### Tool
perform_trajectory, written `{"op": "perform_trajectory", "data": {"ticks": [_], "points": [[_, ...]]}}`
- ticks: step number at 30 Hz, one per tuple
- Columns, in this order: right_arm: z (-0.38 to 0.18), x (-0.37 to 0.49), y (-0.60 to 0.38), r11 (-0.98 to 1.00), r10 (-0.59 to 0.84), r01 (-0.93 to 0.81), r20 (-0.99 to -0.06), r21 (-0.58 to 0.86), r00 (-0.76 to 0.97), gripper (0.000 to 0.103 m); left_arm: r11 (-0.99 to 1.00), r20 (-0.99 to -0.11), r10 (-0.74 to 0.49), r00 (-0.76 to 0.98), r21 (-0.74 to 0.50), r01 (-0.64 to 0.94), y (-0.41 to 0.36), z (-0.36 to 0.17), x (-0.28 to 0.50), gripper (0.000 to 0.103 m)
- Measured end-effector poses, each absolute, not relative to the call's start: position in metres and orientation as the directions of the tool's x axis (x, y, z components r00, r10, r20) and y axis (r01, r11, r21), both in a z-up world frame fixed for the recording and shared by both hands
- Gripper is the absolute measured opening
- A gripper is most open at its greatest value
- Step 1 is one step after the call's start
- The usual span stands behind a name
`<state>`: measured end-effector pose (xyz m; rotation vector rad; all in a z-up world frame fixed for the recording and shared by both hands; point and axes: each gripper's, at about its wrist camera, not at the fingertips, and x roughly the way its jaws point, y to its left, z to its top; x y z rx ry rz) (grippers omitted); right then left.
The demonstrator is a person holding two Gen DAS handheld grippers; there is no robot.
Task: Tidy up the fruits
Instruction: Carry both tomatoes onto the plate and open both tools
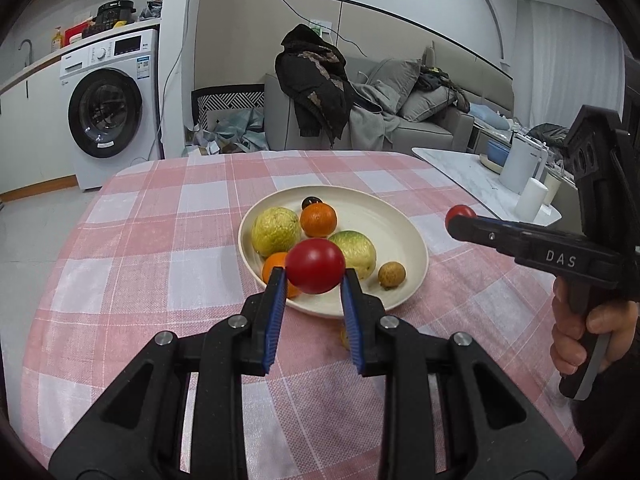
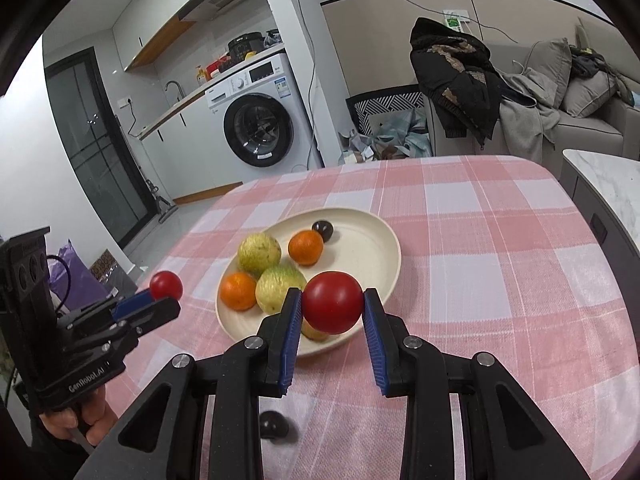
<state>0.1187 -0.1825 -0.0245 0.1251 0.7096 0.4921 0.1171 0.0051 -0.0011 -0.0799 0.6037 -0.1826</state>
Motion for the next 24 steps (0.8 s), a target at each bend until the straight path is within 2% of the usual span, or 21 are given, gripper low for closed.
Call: {"op": "perform_trajectory", "data": {"ticks": [13,24], "points": [[-0.021,0.138,-0.175,0.875,0.483,-0.388,-0.582,0.289,0.654,0.031,0.986,-0.587,-0.167,0.792,-0.086,0.145,-0.017,-0.016,0.151,0.025],[-0.047,0.151,-0.161,0.882,0.465,-0.383,-0.633,0.273,0.619,0.031,0.987,-0.604,-0.153,0.782,-0.06,0.147,-0.02,-0.024,0.18,0.025]]}}
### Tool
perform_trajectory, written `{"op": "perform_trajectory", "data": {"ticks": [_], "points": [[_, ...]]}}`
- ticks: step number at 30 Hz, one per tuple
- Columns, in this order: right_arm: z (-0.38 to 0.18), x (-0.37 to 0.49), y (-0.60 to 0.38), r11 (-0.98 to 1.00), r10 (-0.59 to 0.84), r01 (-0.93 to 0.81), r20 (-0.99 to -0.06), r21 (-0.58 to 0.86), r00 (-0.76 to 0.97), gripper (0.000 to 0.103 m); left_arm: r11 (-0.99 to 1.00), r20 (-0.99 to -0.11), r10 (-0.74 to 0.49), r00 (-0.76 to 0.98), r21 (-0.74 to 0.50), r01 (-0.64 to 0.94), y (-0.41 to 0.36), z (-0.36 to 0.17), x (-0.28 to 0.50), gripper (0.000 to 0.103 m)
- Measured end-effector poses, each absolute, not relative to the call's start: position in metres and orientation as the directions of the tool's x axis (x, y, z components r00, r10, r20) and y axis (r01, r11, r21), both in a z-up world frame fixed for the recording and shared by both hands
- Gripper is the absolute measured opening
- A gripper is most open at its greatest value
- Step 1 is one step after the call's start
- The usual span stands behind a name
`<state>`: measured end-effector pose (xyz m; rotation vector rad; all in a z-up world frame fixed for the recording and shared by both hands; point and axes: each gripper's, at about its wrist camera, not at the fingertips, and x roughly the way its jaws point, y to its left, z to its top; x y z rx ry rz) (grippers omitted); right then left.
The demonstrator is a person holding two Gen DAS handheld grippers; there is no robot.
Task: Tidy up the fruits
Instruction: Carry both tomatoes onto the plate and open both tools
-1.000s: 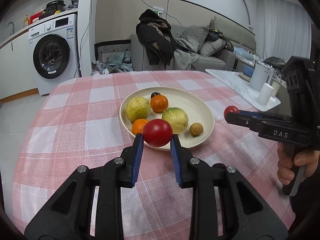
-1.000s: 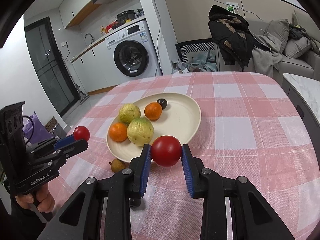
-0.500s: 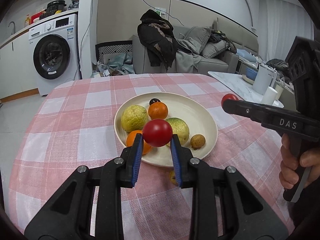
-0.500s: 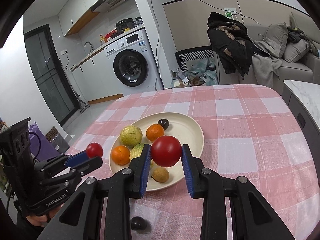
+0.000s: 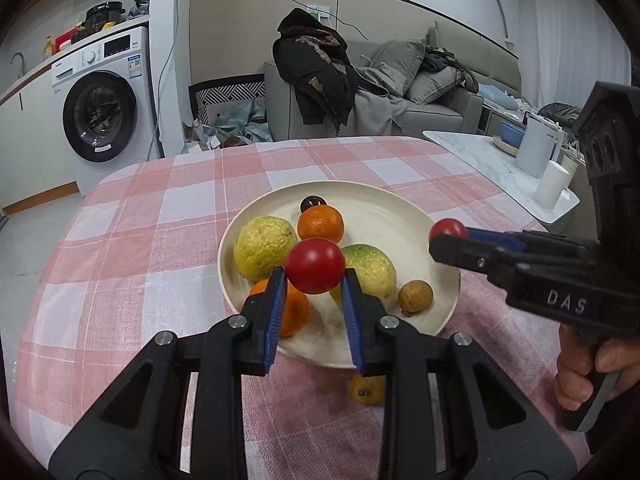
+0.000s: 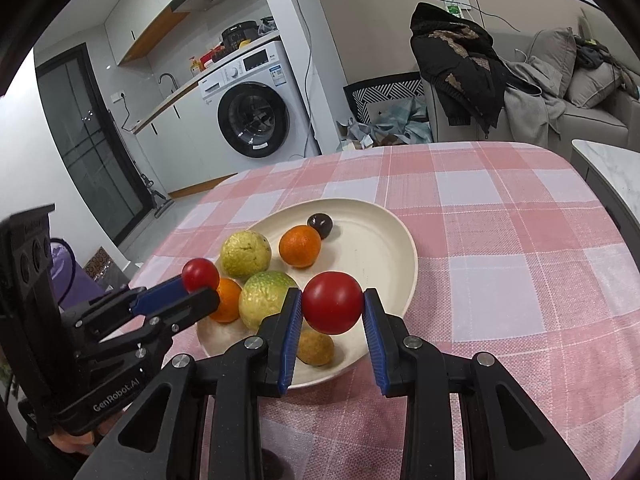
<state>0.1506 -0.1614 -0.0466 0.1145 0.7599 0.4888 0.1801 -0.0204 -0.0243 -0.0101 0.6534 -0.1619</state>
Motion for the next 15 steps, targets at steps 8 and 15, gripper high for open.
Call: {"op": "perform_trajectory", "data": {"ticks": [8,15], "points": [[-0.049,0.151,-0.164,0.889,0.451,-0.376,-0.629,0.259,0.633,0.049,0.988,-0.611,-0.155,0.776,-0.079,0.134,-0.014,-0.029,0.195,0.025],[-0.041,0.146,-0.171,0.89,0.453,-0.371,-0.613,0.266,0.647,0.065,0.989,-0.598,-0.147,0.788,-0.082,0.122,-0.009,-0.027,0.192,0.027]]}}
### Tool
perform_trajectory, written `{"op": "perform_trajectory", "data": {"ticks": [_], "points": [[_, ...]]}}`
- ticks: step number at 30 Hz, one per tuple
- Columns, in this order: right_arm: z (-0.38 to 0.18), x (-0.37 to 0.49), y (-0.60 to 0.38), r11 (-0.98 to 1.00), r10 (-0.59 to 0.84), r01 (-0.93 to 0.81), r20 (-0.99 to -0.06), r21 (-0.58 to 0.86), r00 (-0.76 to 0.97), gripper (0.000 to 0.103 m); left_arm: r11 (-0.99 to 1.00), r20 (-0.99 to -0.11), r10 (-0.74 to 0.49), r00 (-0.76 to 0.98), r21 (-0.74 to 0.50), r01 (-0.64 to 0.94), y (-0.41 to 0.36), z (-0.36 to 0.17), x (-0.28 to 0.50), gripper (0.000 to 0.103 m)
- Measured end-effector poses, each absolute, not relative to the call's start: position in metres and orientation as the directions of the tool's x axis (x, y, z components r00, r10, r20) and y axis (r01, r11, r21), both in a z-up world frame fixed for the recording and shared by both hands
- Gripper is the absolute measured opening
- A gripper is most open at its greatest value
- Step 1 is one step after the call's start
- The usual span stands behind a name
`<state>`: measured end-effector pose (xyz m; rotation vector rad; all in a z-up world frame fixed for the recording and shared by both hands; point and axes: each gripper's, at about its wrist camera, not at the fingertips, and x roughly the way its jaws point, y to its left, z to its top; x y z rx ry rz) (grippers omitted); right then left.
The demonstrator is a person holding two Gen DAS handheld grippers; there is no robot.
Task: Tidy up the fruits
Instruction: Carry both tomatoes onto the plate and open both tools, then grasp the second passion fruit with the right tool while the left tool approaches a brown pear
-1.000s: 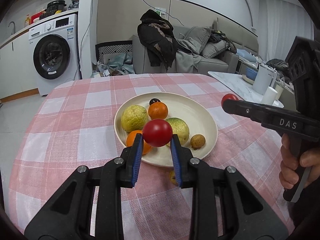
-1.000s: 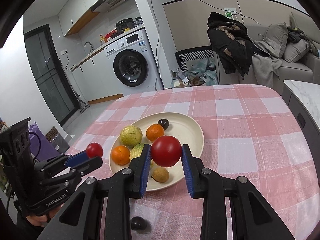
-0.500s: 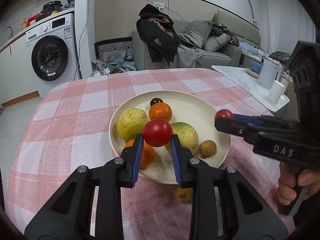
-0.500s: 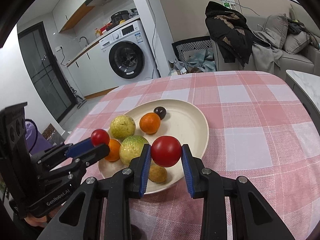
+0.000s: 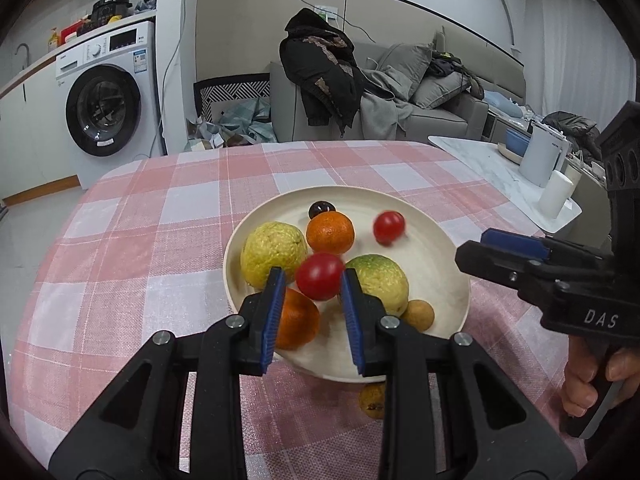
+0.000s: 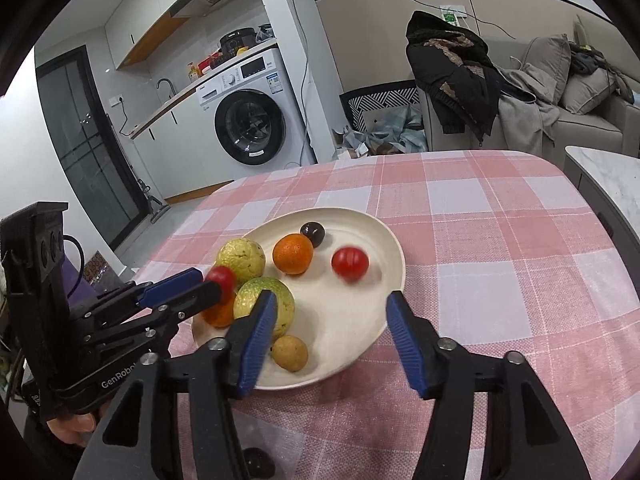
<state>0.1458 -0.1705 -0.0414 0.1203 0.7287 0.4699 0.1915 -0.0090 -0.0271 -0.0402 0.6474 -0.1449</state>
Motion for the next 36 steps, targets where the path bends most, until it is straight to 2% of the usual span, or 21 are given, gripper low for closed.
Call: {"op": "perform_trajectory", "data": {"ticks": [2,4,5,7,10,11,12,17,22,28,36], "points": [[-0.04,0.144,-0.174,0.892,0.45,-0.365,-0.612,0.268,0.651,0.068,0.992,-0.6,-0.127,0.79,-0.063,0.111,-0.009,-0.025,0.189,0.036],[-0.038,0.141,-0.176,0.897,0.44,-0.359,-0.615,0.259,0.655,0.074,0.993,-0.592,-0.114,0.798,-0.053,0.103,-0.009,-0.02,0.181,0.056],[-0.037,0.139,-0.178,0.898,0.436,-0.359,-0.615,0.253,0.657,0.079,0.994,-0.584,-0.112,0.804,-0.052,0.1,-0.008,-0.018,0.176,0.062],[-0.035,0.133,-0.181,0.899,0.433,-0.363,-0.612,0.243,0.662,0.087,0.994,-0.567,-0.105,0.817,-0.051,0.093,-0.005,-0.011,0.166,0.083],[-0.034,0.125,-0.184,0.906,0.417,-0.364,-0.615,0.218,0.669,0.098,0.995,-0.547,-0.096,0.832,-0.04,0.088,-0.004,-0.002,0.148,0.09],[-0.033,0.122,-0.184,0.908,0.408,-0.365,-0.622,0.204,0.668,0.102,0.995,-0.547,-0.094,0.832,-0.034,0.089,-0.003,0.0,0.143,0.094],[-0.033,0.12,-0.184,0.909,0.403,-0.368,-0.626,0.194,0.667,0.103,0.996,-0.549,-0.086,0.832,-0.026,0.086,-0.003,0.002,0.137,0.103],[-0.033,0.105,-0.182,0.916,0.364,-0.382,-0.646,0.121,0.671,0.103,0.998,-0.549,-0.068,0.833,-0.025,0.064,-0.001,0.007,0.11,0.103],[-0.033,0.091,-0.182,0.905,0.378,-0.409,-0.661,0.116,0.648,0.103,0.998,-0.55,-0.07,0.832,-0.034,0.061,-0.001,0.006,0.087,0.103],[-0.044,0.083,-0.169,0.89,0.364,-0.45,-0.706,0.072,0.607,0.103,0.997,-0.575,-0.074,0.815,-0.036,0.065,-0.006,-0.003,0.087,0.103],[-0.07,0.082,-0.154,0.865,0.366,-0.494,-0.782,0.087,0.503,0.103,0.997,-0.598,-0.074,0.798,-0.044,0.059,-0.005,-0.013,0.093,0.103]]}}
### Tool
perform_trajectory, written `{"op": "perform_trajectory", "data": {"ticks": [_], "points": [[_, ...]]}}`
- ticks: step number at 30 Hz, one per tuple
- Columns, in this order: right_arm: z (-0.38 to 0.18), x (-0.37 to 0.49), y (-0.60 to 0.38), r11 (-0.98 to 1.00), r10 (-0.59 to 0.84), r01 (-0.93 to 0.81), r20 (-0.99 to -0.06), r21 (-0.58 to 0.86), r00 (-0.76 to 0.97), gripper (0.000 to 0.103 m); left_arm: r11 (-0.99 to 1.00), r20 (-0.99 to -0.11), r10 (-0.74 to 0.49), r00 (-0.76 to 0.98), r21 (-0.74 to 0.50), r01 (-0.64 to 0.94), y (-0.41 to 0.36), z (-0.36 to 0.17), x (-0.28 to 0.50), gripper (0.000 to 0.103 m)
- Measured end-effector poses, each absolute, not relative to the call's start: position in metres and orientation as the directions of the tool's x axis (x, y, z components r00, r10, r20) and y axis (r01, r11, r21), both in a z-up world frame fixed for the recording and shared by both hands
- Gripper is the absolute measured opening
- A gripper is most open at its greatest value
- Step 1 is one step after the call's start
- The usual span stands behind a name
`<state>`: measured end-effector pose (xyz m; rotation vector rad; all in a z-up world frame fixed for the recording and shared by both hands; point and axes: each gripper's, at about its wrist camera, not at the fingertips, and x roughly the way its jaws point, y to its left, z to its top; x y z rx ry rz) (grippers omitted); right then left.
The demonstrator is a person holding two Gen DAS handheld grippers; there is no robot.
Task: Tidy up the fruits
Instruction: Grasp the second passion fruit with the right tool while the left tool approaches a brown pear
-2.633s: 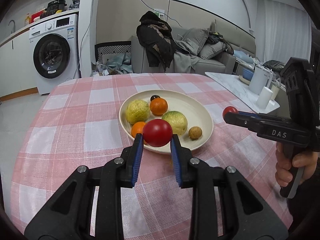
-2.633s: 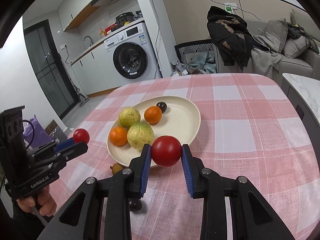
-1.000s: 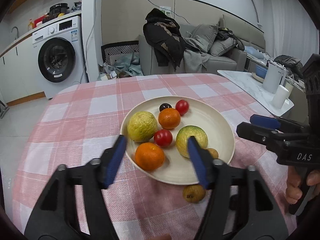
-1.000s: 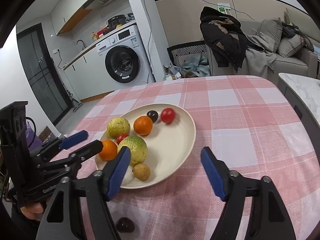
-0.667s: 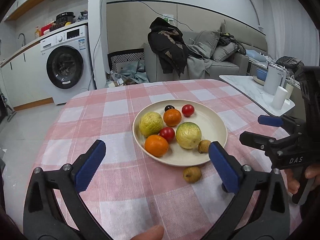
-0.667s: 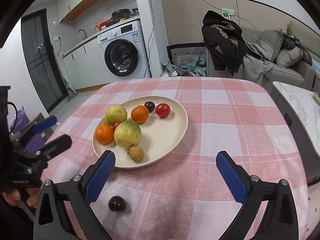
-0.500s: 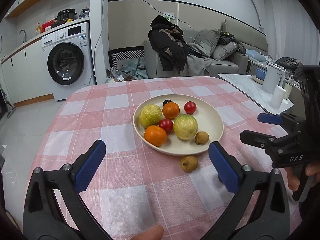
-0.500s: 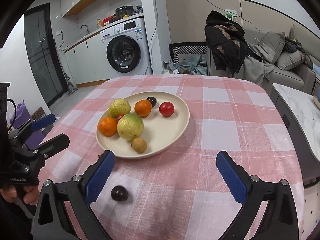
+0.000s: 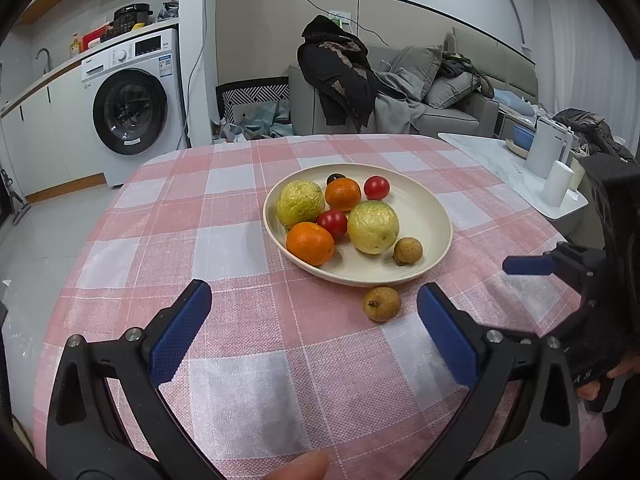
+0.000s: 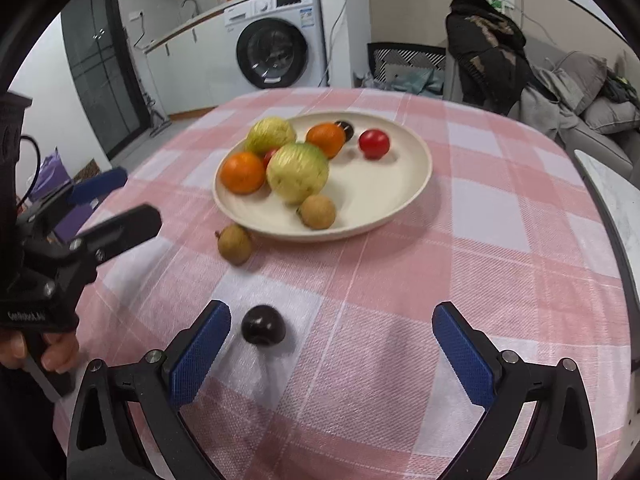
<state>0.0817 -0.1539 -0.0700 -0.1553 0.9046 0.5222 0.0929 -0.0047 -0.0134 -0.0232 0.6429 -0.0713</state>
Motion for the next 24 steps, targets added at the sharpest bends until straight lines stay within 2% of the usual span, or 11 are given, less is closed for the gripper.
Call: {"op": "perform_trajectory", "data": {"ticks": [6,8,10,15,17,21,24], "points": [[-0.078,0.074,-0.143,0.826,0.396,-0.556,-0.796,0.091,0.458,0.098,0.998,-0.611,-0.07,0.788,-0.048,0.051,-0.002,-0.02,0.098,0.103],[-0.078,0.071,-0.14,0.812,0.413,-0.574,-0.795,0.102,0.444,0.081,0.998,-0.615,-0.068,0.786,-0.048,0.049,-0.002,-0.021,0.099,0.103],[-0.079,0.07,-0.138,0.801,0.422,-0.588,-0.799,0.107,0.429,0.073,0.998,-0.617,-0.068,0.784,-0.046,0.051,-0.002,-0.023,0.1,0.103],[-0.08,0.064,-0.133,0.781,0.436,-0.614,-0.801,0.111,0.41,0.063,0.998,-0.626,-0.068,0.777,-0.041,0.054,-0.004,-0.027,0.103,0.103],[-0.08,0.062,-0.131,0.772,0.448,-0.625,-0.798,0.118,0.403,0.056,0.998,-0.629,-0.067,0.774,-0.038,0.055,-0.005,-0.028,0.103,0.103],[-0.079,0.059,-0.13,0.768,0.447,-0.631,-0.798,0.111,0.405,0.051,0.998,-0.636,-0.067,0.769,-0.036,0.057,-0.007,-0.03,0.104,0.103],[-0.079,0.058,-0.129,0.768,0.444,-0.632,-0.798,0.104,0.408,0.044,0.998,-0.638,-0.066,0.767,-0.035,0.057,-0.007,-0.031,0.104,0.103]]}}
